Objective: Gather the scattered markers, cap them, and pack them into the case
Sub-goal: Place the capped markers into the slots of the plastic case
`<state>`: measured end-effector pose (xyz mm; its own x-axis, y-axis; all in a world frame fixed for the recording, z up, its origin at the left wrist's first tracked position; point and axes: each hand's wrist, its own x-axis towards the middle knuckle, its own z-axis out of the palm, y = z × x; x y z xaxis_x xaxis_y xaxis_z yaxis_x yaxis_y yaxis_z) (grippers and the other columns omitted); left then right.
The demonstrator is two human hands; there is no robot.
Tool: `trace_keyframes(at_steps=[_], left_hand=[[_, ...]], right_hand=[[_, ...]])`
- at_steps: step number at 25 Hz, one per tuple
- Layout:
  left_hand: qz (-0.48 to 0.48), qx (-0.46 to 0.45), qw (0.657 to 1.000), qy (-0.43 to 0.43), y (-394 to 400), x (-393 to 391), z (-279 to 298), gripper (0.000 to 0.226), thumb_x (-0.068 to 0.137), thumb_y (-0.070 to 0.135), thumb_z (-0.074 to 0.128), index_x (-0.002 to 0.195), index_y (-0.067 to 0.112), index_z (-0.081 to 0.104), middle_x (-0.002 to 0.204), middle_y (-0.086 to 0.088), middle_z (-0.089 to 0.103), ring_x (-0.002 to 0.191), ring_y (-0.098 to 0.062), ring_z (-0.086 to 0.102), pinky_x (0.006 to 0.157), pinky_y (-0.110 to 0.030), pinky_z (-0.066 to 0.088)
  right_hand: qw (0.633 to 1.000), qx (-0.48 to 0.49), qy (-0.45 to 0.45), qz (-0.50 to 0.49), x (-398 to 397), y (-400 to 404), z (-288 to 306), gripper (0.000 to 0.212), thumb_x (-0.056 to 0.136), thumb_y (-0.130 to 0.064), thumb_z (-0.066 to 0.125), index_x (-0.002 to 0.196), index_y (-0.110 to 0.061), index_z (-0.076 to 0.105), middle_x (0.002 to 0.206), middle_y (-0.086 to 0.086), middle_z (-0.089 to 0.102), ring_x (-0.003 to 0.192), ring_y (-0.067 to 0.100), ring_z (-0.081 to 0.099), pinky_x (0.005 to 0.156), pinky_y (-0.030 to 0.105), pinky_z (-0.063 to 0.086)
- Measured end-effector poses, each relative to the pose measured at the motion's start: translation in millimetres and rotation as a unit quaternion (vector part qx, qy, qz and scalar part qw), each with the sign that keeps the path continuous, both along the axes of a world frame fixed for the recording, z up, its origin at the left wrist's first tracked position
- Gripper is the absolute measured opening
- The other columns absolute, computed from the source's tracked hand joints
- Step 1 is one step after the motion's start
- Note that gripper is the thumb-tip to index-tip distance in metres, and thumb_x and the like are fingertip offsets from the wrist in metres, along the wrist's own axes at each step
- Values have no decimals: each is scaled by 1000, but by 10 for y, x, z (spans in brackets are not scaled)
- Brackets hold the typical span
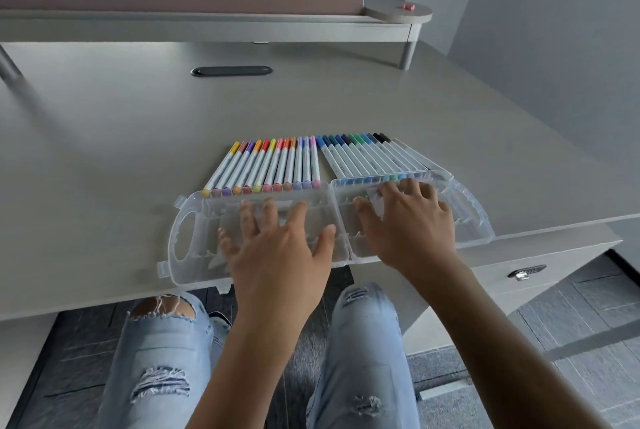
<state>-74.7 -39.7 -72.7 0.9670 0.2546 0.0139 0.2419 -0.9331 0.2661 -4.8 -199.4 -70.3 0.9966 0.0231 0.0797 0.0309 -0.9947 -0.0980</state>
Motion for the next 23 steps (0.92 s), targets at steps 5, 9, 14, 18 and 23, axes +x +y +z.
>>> trace_keyframes(at_steps=[5,9,14,18,23], left_hand=[[9,-18,1000,-2,-28,39,37,69,94,73,28,151,35,34,164,-8,25,155,-34,10,119,-68,11],[-1,-59,990,-129,-185,204,188,62,94,68,39,133,23,55,138,-7,52,135,-28,41,111,-58,35],[-63,-146,976,-146,-468,818,425,52,97,60,47,116,15,64,105,-3,67,93,-18,62,81,-42,57],[-71,-149,981,-98,-536,1323,408,42,96,52,54,92,11,65,83,-3,65,76,-25,63,70,-39,57],[-68,-115,988,-79,-528,1690,357,28,96,26,57,73,10,59,62,-3,56,56,-20,53,48,-27,34]], right_hand=[[997,63,-17,39,117,-133,105,49,103,-55,41,131,-23,65,131,6,61,120,28,55,96,42,44],[975,175,-133,22,469,-313,266,23,97,-25,57,107,-21,77,108,4,75,90,26,68,81,40,59],[989,118,-78,-32,1197,-457,398,16,86,-12,62,87,-15,77,88,7,76,76,33,70,71,43,63],[995,89,-19,-32,1470,-417,364,11,87,-12,62,77,-11,61,82,10,66,78,35,68,68,40,60],[997,73,-8,-7,1712,-438,298,15,88,-25,69,96,-11,71,92,10,69,81,34,67,72,39,59]])
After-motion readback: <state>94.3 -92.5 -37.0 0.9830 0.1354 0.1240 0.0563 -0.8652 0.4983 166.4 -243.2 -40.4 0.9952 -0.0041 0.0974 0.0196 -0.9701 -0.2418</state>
